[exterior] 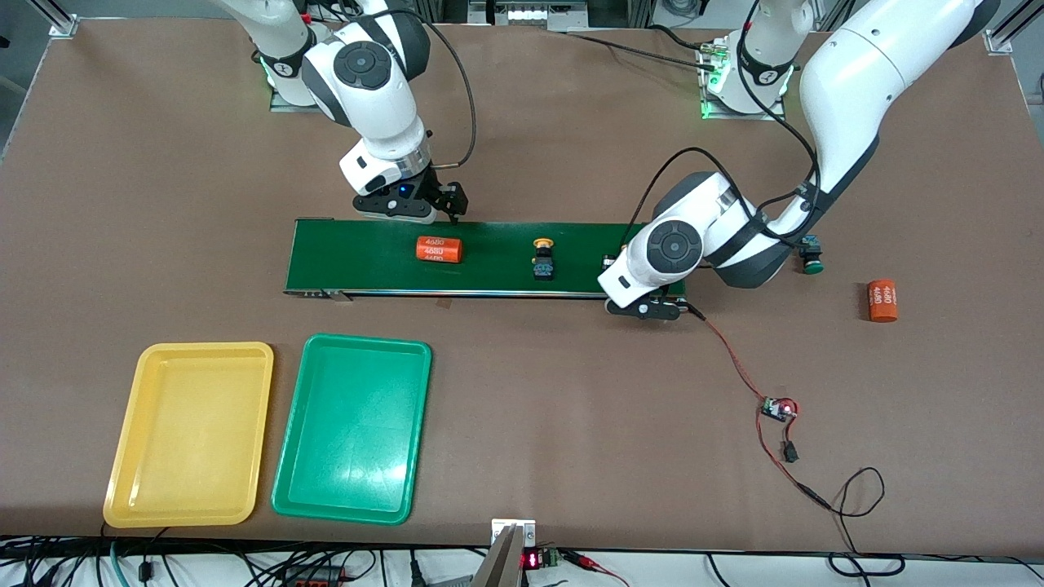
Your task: Sort buttons by color to trays
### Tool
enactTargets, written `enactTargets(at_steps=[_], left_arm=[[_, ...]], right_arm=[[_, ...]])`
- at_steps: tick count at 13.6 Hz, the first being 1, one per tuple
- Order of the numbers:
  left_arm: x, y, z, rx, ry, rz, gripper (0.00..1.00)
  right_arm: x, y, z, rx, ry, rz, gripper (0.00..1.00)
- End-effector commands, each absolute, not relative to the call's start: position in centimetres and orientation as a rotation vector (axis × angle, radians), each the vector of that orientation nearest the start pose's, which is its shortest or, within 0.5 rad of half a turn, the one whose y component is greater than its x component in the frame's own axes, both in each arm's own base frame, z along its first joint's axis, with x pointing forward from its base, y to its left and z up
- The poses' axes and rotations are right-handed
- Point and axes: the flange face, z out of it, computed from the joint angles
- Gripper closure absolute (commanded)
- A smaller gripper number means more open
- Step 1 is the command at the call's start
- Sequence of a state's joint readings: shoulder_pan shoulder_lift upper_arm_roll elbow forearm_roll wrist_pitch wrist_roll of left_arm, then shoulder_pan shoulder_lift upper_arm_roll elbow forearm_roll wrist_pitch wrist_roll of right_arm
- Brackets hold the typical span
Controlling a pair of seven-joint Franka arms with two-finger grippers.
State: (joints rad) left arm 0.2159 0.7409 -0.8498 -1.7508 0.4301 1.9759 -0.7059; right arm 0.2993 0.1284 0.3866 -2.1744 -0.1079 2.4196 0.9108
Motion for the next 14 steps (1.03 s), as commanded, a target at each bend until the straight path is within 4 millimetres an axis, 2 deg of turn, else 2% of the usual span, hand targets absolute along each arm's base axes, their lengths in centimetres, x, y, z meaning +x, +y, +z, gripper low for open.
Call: enactTargets(at_steps=[1, 2, 3, 4, 6, 8, 10, 12, 13, 14], left_arm=[[54.1, -30.8, 24.1, -3.088, 0.091, 0.45, 0.72], [54.0, -30.9, 24.2, -3.081, 0.081, 0.452, 0.61], [54.1, -30.7, 24.3, -3.08, 0.064, 0.451, 0.08], [54.1, -30.8, 24.6, -3.08, 0.063, 0.446, 0.0], [54.5, -31.1, 25.5, -3.094, 0.061, 0.425, 0.0], [54.4, -32.1, 27.8, -3.123, 0.066, 0.392, 0.0], [55.2, -32.9, 31.9, -3.182, 0.045, 0.367, 0.0], [57.1, -31.7, 36.2, -3.188, -0.018, 0.36, 0.0], [58.0, -30.7, 37.4, -3.163, -0.044, 0.366, 0.0], [59.2, -28.7, 38.4, -3.133, -0.081, 0.377, 0.0]], right_arm=[[44.3, 36.1, 34.8, -3.059, 0.249, -0.175, 0.0], [44.3, 36.2, 34.6, -3.058, 0.247, -0.171, 0.0], [44.5, 36.4, 34.2, -3.06, 0.244, -0.159, 0.0], [44.6, 36.6, 34.0, -3.061, 0.236, -0.158, 0.0], [44.7, 37.4, 33.6, -3.057, 0.224, -0.143, 0.0], [44.7, 38.0, 33.0, -3.058, 0.214, -0.126, 0.0], [44.9, 38.8, 32.4, -3.054, 0.206, -0.112, 0.0], [45.3, 39.2, 32.0, -3.054, 0.197, -0.11, 0.0], [45.5, 39.3, 31.9, -3.056, 0.187, -0.116, 0.0], [45.7, 39.5, 31.7, -3.056, 0.183, -0.114, 0.0]])
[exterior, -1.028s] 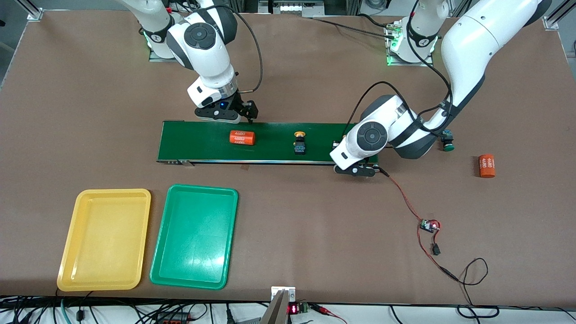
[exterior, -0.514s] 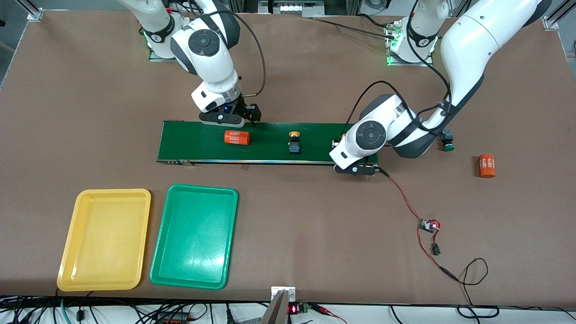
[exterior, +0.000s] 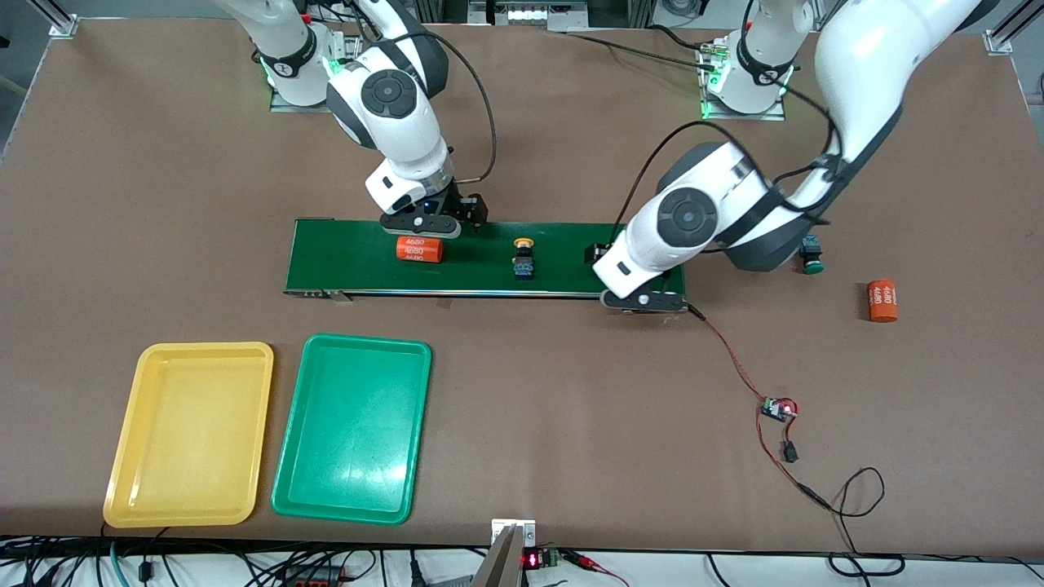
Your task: Sort buttons by color to trays
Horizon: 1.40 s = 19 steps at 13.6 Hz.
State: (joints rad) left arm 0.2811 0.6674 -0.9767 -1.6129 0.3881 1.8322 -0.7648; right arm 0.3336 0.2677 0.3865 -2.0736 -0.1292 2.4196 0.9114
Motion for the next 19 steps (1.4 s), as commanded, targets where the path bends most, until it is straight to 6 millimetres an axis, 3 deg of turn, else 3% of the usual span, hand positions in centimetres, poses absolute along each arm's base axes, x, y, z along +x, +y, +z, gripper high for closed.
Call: enactTargets(at_steps=[1, 3, 5, 6, 8, 10, 12, 15, 17, 19], left_arm=[[61.0, -25.1, 39.0, -3.096, -0.156, 0.386, 0.0], [63.0, -18.3, 38.2, -3.055, -0.275, 0.422, 0.0], [64.3, -10.8, 34.4, -2.976, -0.4, 0.523, 0.0], [64.5, -8.3, 33.3, -2.951, -0.397, 0.554, 0.0], [65.0, -2.8, 31.5, -2.932, -0.341, 0.592, 0.0], [65.3, 3.5, 30.0, -2.954, -0.126, 0.619, 0.0], [65.3, 7.3, 28.9, -2.901, -0.001, 0.581, 0.0], [63.0, 12.5, 26.2, -2.901, 0.109, 0.666, 0.0], [61.5, 17.0, 23.6, -2.953, 0.236, 0.579, 0.0], [60.0, 19.0, 21.1, -2.98, 0.322, 0.477, 0.0]], right_arm=[[45.8, 39.7, 31.7, -3.055, 0.178, -0.117, 0.0], [46.6, 40.0, 31.4, -3.082, 0.09, -0.174, 0.0], [47.4, 40.6, 31.2, -3.091, 0.011, -0.219, 0.0], [47.7, 40.8, 31.2, -3.094, -0.032, -0.23, 0.0], [48.0, 40.9, 31.0, -3.091, -0.088, -0.224, 0.0], [48.6, 41.3, 31.0, -3.08, -0.075, -0.226, 0.0], [48.4, 41.8, 30.6, -3.078, -0.07, -0.215, 0.0], [48.9, 41.9, 30.5, -3.054, -0.002, -0.16, 0.0], [48.7, 41.7, 29.6, -3.076, 0.006, -0.114, 0.0], [48.0, 42.2, 28.5, -3.092, -0.007, -0.081, 0.0]])
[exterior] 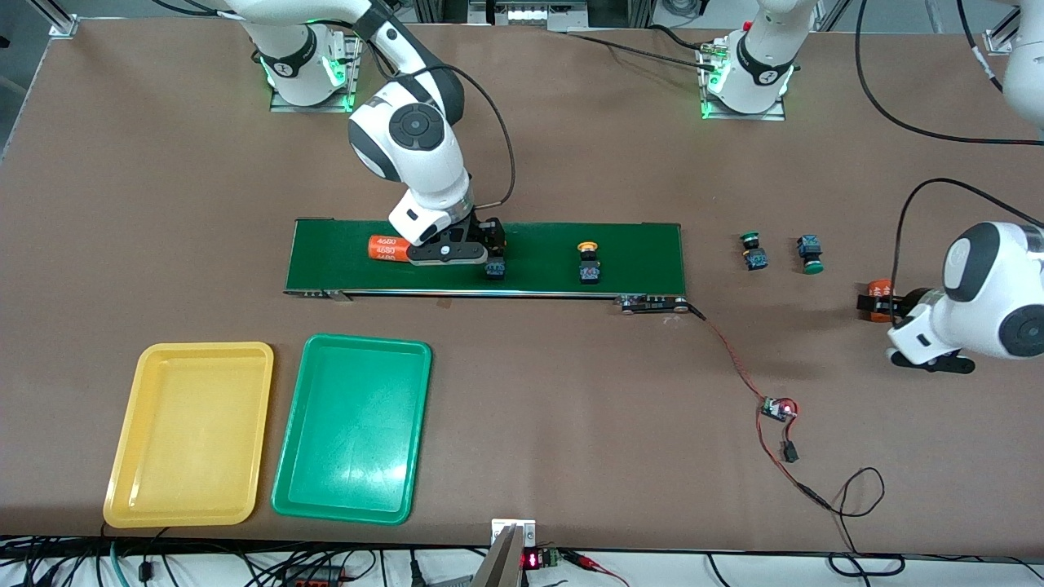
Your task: Sort buttons by color to trays
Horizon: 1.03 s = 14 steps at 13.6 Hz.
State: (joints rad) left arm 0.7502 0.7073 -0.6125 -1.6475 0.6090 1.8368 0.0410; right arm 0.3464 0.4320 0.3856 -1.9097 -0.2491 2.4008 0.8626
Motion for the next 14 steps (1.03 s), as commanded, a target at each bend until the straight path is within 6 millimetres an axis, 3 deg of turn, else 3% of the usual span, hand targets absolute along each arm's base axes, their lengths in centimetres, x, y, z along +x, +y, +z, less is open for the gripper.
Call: enactTargets(at_steps=[1, 3, 4, 5, 7, 8, 11, 13, 14], left_arm=[[59.2, 19.7, 20.2, -2.983, 0.331, 0.437, 0.0], [58.1, 20.3, 18.1, -3.029, 0.335, 0.341, 0.0], [57.7, 20.7, 17.5, -3.042, 0.328, 0.317, 0.17], [57.7, 20.6, 17.4, -3.039, 0.341, 0.317, 0.45], [58.1, 20.5, 18.0, -3.033, 0.355, 0.312, 0.73], [58.2, 20.6, 18.2, -3.032, 0.368, 0.307, 0.83], [59.1, 19.6, 19.8, -3.019, 0.422, 0.267, 0.89], [60.3, 16.9, 22.6, -2.998, 0.559, 0.234, 0.89], [61.1, 14.3, 24.7, -2.982, 0.639, 0.248, 0.89]], right_arm=[[47.8, 42.4, 28.0, -3.096, -0.013, -0.067, 0.0], [47.8, 42.4, 27.5, -3.098, 0.006, -0.055, 0.0], [47.8, 42.4, 27.4, -3.099, 0.006, -0.053, 0.0], [47.8, 42.4, 27.4, -3.099, 0.006, -0.053, 0.0], [47.8, 42.4, 27.1, -3.1, 0.007, -0.046, 0.0], [47.7, 42.4, 26.6, -3.102, 0.011, -0.037, 0.0], [47.8, 42.4, 26.1, -3.104, 0.015, -0.03, 0.0], [48.4, 42.0, 25.6, -3.106, 0.021, -0.028, 0.02], [48.6, 41.8, 25.4, -3.111, 0.007, -0.031, 0.13]])
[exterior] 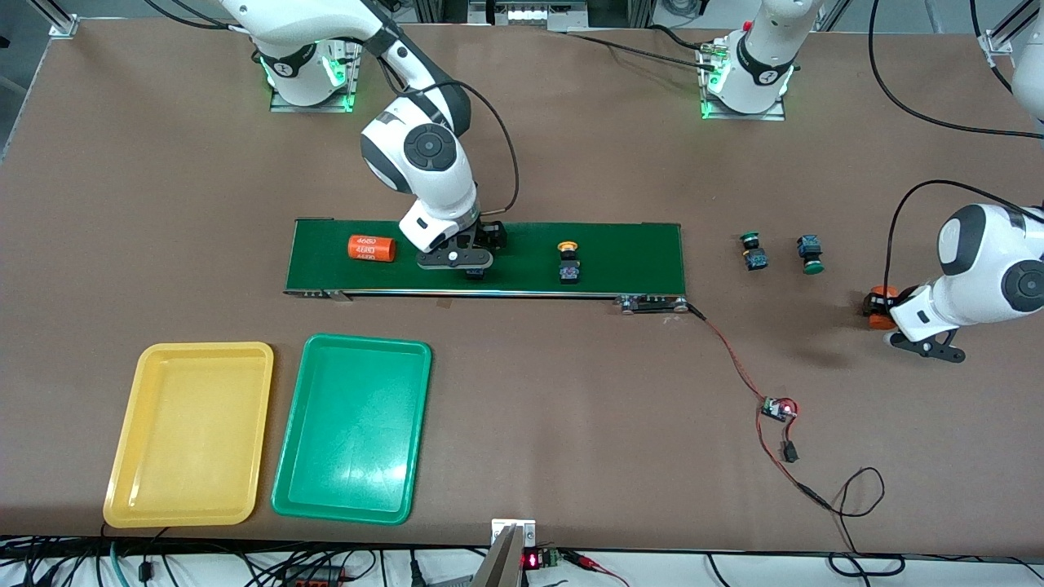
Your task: Sort buttons by color to trays
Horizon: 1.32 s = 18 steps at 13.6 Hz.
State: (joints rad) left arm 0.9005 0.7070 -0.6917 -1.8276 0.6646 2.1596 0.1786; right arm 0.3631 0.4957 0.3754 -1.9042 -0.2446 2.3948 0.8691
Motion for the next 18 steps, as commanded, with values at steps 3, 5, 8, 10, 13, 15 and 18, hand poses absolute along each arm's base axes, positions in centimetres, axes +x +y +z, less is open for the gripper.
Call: enactTargets(at_steps=[3, 5, 8, 10, 13, 15, 18], left_arm=[[62.5, 7.1, 30.1, -2.942, 0.814, 0.339, 0.89], [62.2, 3.0, 32.1, -2.921, 0.92, 0.358, 0.88], [62.6, -1.1, 33.8, -2.885, 1.091, 0.307, 0.89], [62.5, -4.2, 34.2, -2.802, 1.314, 0.303, 0.89], [62.0, -8.4, 35.3, -2.676, 1.594, 0.27, 0.89], [61.7, -10.3, 35.4, -2.627, 1.675, 0.266, 0.89], [61.0, -15.0, 35.1, -2.56, 1.805, 0.256, 0.89]], right_arm=[[49.4, 40.8, 25.1, -3.122, -0.018, -0.036, 0.59], [49.4, 40.7, 24.8, -3.125, -0.027, -0.031, 0.88], [49.9, 40.8, 25.5, -3.118, -0.013, -0.043, 0.99], [51.0, 40.5, 26.9, -3.131, 0.014, -0.04, 1.0], [55.3, 37.6, 32.4, -3.202, -0.04, -0.033, 1.0], [58.5, 32.5, 35.4, -3.21, -0.074, -0.038, 1.0], [62.8, 22.6, 37.2, -3.238, -0.219, -0.062, 0.99]])
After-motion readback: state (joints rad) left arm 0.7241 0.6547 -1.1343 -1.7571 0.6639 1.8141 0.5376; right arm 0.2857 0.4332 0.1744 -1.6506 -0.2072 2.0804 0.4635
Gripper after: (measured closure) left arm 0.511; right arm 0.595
